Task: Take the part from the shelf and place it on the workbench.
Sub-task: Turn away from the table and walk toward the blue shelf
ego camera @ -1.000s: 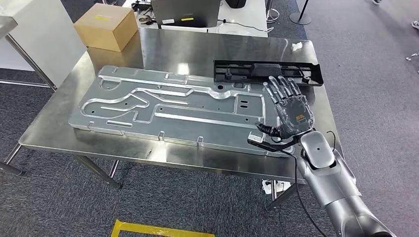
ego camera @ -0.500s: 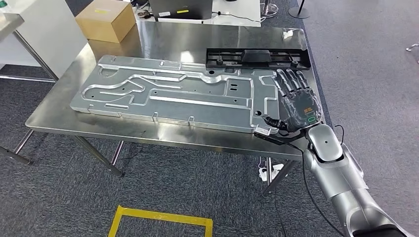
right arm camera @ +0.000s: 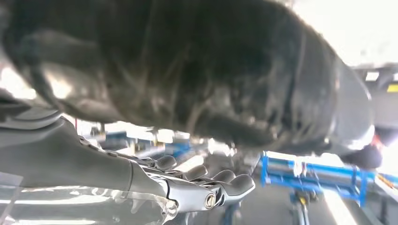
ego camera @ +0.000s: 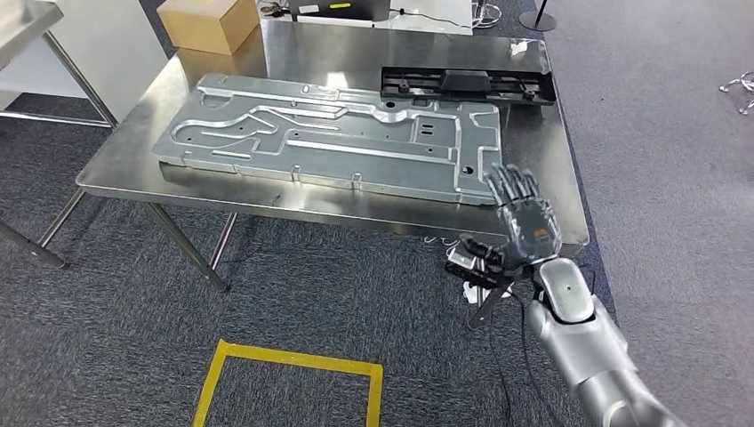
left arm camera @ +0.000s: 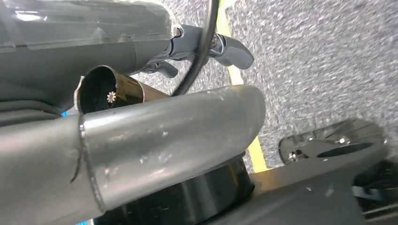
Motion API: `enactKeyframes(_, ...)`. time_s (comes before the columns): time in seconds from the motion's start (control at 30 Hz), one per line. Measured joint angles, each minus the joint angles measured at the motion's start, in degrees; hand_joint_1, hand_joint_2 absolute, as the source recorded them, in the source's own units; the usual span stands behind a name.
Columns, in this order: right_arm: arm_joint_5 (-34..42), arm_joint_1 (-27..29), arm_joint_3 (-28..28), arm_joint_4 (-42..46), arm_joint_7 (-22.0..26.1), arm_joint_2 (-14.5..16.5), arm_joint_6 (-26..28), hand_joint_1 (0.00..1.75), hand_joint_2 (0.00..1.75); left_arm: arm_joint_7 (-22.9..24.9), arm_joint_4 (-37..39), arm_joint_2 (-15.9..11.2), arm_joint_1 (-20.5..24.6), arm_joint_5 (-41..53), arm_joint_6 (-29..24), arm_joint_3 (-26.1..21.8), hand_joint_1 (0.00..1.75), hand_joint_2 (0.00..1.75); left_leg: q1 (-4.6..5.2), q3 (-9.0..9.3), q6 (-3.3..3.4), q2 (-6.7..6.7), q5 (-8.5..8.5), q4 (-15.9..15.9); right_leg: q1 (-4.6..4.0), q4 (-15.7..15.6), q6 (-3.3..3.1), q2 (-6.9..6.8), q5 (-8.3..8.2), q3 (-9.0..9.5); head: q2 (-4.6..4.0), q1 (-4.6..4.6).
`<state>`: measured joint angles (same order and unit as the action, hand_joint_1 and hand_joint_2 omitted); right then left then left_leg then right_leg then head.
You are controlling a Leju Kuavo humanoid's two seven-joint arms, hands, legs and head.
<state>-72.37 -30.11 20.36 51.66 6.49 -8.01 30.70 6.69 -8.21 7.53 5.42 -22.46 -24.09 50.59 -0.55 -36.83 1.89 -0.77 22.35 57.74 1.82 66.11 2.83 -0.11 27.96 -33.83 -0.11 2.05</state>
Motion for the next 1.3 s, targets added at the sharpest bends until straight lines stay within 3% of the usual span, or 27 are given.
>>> enactKeyframes(0.07,2.0,3.1,-0.5,-0.1,0.1,1.9,0.6,0.0,0.0,-0.1,0.0,0.0,0.0,-0.5,-0.4,-0.1,0.0,0.0,0.03,-1.23,-0.88,0.04,-0.52,1.2,-0.12,-5.8,-0.41,-0.02,2.14,3.85,0.0,-0.06)
enactKeyframes(0.13,4.8,7.3,-1.5,-0.5,0.2,4.0,1.0,0.0,0.0,-0.3,0.0,0.0,-0.1,-1.4,-0.9,-0.3,0.0,0.0,-0.13,-1.53,-1.82,0.09,-1.23,1.3,-0.49,-7.1,-1.56,-0.09,2.64,4.11,0.0,-0.09)
enactKeyframes(0.17,5.8,9.5,-2.0,-1.0,0.2,5.0,1.7,0.0,0.0,-0.3,0.0,0.0,-0.2,-1.7,-1.1,-0.4,0.0,0.0,-0.31,-1.68,-2.25,0.13,-0.95,1.5,-0.54,-7.1,-2.21,-0.27,2.17,3.78,0.0,-0.07)
enactKeyframes(0.2,6.3,11.6,-2.4,-1.6,0.3,5.9,2.7,0.0,0.0,-0.3,0.0,0.0,-0.3,-2.0,-1.3,-0.5,0.0,0.0,-0.47,-2.05,-2.59,0.18,0.35,2.2,-0.57,-7.2,-2.86,-0.4,1.6,3.29,0.0,-0.05)
enactKeyframes(0.27,6.6,14.6,-2.8,-2.7,0.6,7.5,4.3,0.0,0.87,-0.3,0.0,0.0,-0.6,-2.1,-1.4,-0.6,0.0,0.0,-0.63,-3.41,-3.04,0.24,5.93,6.7,-0.55,-7.3,-3.81,-0.44,0.23,1.8,0.0,-0.08)
enactKeyframes(0.3,7.1,15.6,-3.0,-3.3,0.7,8.1,4.4,0.0,1.31,-0.3,0.0,0.0,-0.6,-2.3,-1.4,-0.6,0.0,0.0,-0.63,-4.17,-3.17,0.26,8.95,10.2,-0.62,-7.3,-3.99,-0.32,-0.48,0.89,0.0,-0.08)
enactKeyframes(0.33,8.3,16.4,-3.4,-3.9,0.8,8.6,3.8,0.0,1.75,-0.3,0.0,0.0,-0.5,-2.6,-1.6,-0.7,0.0,0.0,-0.63,-4.65,-3.25,0.28,10.89,13.7,-0.74,-7.3,-4.05,-0.22,-1.21,-0.02,0.0,-0.08)
enactKeyframes(0.37,10.4,17.1,-4.2,-4.9,0.8,9.1,2.6,0.0,1.75,-0.4,0.0,0.0,-0.5,-3.1,-1.8,-0.9,0.0,0.0,-0.63,-4.56,-3.23,0.29,11.4,16.2,-0.88,-7.2,-4.04,-0.2,-1.91,-0.92,0.0,-0.08)
enactKeyframes(0.4,13.3,17.9,-5.4,-6.4,0.6,9.7,1.4,0.0,1.75,-0.5,0.0,0.0,-0.5,-3.9,-2.1,-1.2,0.0,0.0,-0.61,-3.68,-3.08,0.3,10.56,17.2,-1.05,-7.2,-3.99,-0.22,-2.54,-1.77,0.0,-0.08)
enactKeyframes(0.43,16.6,18.8,-7.1,-8.7,0.3,10.3,0.5,0.0,1.75,-0.5,0.0,0.0,-0.5,-4.6,-2.4,-1.6,0.0,0.0,-0.53,-1.73,-2.74,0.35,8.95,16.1,-1.22,-7.1,-3.9,-0.23,-3.06,-2.51,0.0,-0.08)
enactKeyframes(0.47,20.0,19.8,-9.2,-11.8,-0.5,10.9,-0.2,0.0,1.75,-0.4,0.0,0.0,-0.5,-5.3,-2.6,-1.9,0.0,0.0,-0.38,1.11,-2.21,0.47,7.59,13.3,-1.33,-7.1,-3.8,-0.3,-3.51,-3.09,0.0,-0.09)
enactKeyframes(0.5,23.2,20.8,-11.6,-15.5,-1.9,11.4,-1.1,0.0,1.75,-0.2,0.0,0.0,-0.5,-5.8,-2.7,-2.3,0.0,0.0,-0.11,5.01,-1.53,0.72,7.42,9.1,-1.45,-7.1,-3.6,-0.37,-3.88,-3.48,0.0,-0.09)
enactKeyframes(0.53,26.2,22.1,-14.3,-19.4,-4.2,11.7,-2.8,0.0,1.75,0.0,0.0,0.1,-0.4,-6.1,-2.8,-2.5,0.0,0.0,0.18,8.64,-0.99,1.01,8.11,4.4,-1.52,-7.1,-3.32,-0.49,-4.21,-3.69,0.0,-0.09)
enactKeyframes(0.6,31.2,24.8,-19.7,-25.9,-11.0,12.1,-7.3,0.0,1.75,0.4,0.0,0.2,-0.6,-6.5,-3.0,-2.9,0.0,0.0,0.77,12.76,-0.26,1.32,10.07,-1.5,-1.46,-7.2,-2.59,-0.77,-5.01,-3.66,0.0,-0.05)
enactKeyframes(0.67,34.5,27.1,-24.5,-30.3,-18.1,12.1,-10.5,0.0,1.75,0.6,0.0,0.3,-1.0,-7.0,-3.3,-3.0,0.0,0.0,0.86,12.63,0.28,0.73,9.67,-2.6,-1.27,-7.3,-1.91,-0.62,-5.74,-3.73,0.0,-0.02)
enactKeyframes(0.7,35.5,28.0,-26.6,-32.0,-20.6,12.1,-11.3,0.0,1.75,0.7,0.0,0.3,-1.1,-7.2,-3.5,-3.1,0.0,0.0,0.78,12.37,0.71,0.21,9.11,-2.8,-1.2,-6.7,-1.69,-0.39,-5.18,-4.2,0.0,-0.01)
enactKeyframes(0.77,36.2,29.2,-30.0,-34.4,-23.1,12.1,-12.0,0.0,1.75,0.9,0.0,0.3,-1.3,-7.4,-3.6,-3.2,0.0,0.0,0.62,11.46,1.46,-1.07,8.02,-3.1,-1.1,-2.1,-1.3,0.0,-1.39,-6.29,0.0,0.03)
enactKeyframes(0.83,36.1,29.7,-32.0,-35.9,-23.1,12.1,-12.2,0.0,1.75,1.0,0.0,0.4,-1.2,-7.5,-3.6,-3.2,0.0,0.0,0.74,10.27,1.74,-2.28,7.4,-2.9,-1.0,5.3,-0.9,0.11,3.28,-8.76,0.0,0.07)
enactKeyframes(0.87,36.0,29.8,-32.6,-36.5,-22.6,12.2,-12.3,0.0,1.75,1.0,0.0,0.4,-1.2,-7.5,-3.6,-3.2,0.0,0.0,0.77,9.77,1.69,-2.86,7.19,-2.7,-0.91,7.7,-0.69,0.08,4.41,-9.1,0.0,0.08)
enactKeyframes(0.9,35.9,29.8,-33.1,-37.0,-21.7,12.2,-12.2,0.0,1.75,1.0,0.0,0.4,-1.2,-7.5,-3.6,-3.2,0.0,0.0,0.77,9.33,1.61,-3.41,7.04,-2.5,-0.79,8.1,-0.52,0.0,4.49,-8.35,0.0,0.07)
enactKeyframes(0.97,35.6,29.9,-34.2,-37.7,-19.5,12.3,-12.2,0.0,1.75,0.8,0.0,0.5,-1.2,-7.4,-3.7,-3.2,0.0,0.0,0.71,8.77,1.31,-4.43,6.99,-1.7,-0.57,2.4,-0.4,-0.88,2.23,-3.52,0.0,0.08)
enactKeyframes(1.03,35.3,29.7,-34.9,-38.1,-17.9,12.3,-12.1,0.0,1.75,0.6,0.0,0.5,-1.1,-7.3,-3.8,-3.2,0.0,0.0,0.86,8.39,0.76,-5.3,7.29,-0.8,-0.78,-4.8,-0.85,-3.02,0.72,1.11,0.0,0.07)
enactKeyframes(1.1,35.1,29.4,-35.5,-38.4,-17.2,12.5,-12.1,0.0,1.75,0.4,0.0,0.5,-1.0,-7.2,-4.0,-3.2,0.0,0.0,1.09,8.2,0.11,-6.08,7.44,-0.2,-1.15,-7.0,-1.59,-3.76,0.7,2.07,0.0,0.03)
enactKeyframes(1.17,34.8,29.4,-36.0,-38.9,-17.1,12.7,-12.0,0.0,1.75,0.4,0.0,0.5,-0.9,-7.1,-4.3,-3.1,0.0,0.0,1.04,8.22,-0.57,-6.42,7.51,0.0,-1.09,-7.1,-2.28,-2.66,0.27,1.75,0.0,0.03)
enactKeyframes(1.23,34.6,29.3,-36.4,-39.3,-17.1,12.9,-12.0,0.0,1.75,0.7,0.0,0.5,-0.8,-7.0,-4.3,-3.1,0.0,0.0,0.78,7.47,-1.35,-3.94,9.19,1.8,-0.73,-7.5,-3.04,-1.68,-0.22,1.55,0.0,0.03)
enactKeyframes(1.3,34.3,29.2,-36.7,-39.4,-17.2,13.0,-11.9,0.0,1.75,1.3,0.0,0.5,-1.0,-7.0,-4.4,-3.1,0.0,0.0,0.44,4.82,-1.94,-0.7,12.96,7.9,-0.56,-7.6,-3.62,-0.53,-0.68,1.09,0.0,0.01)
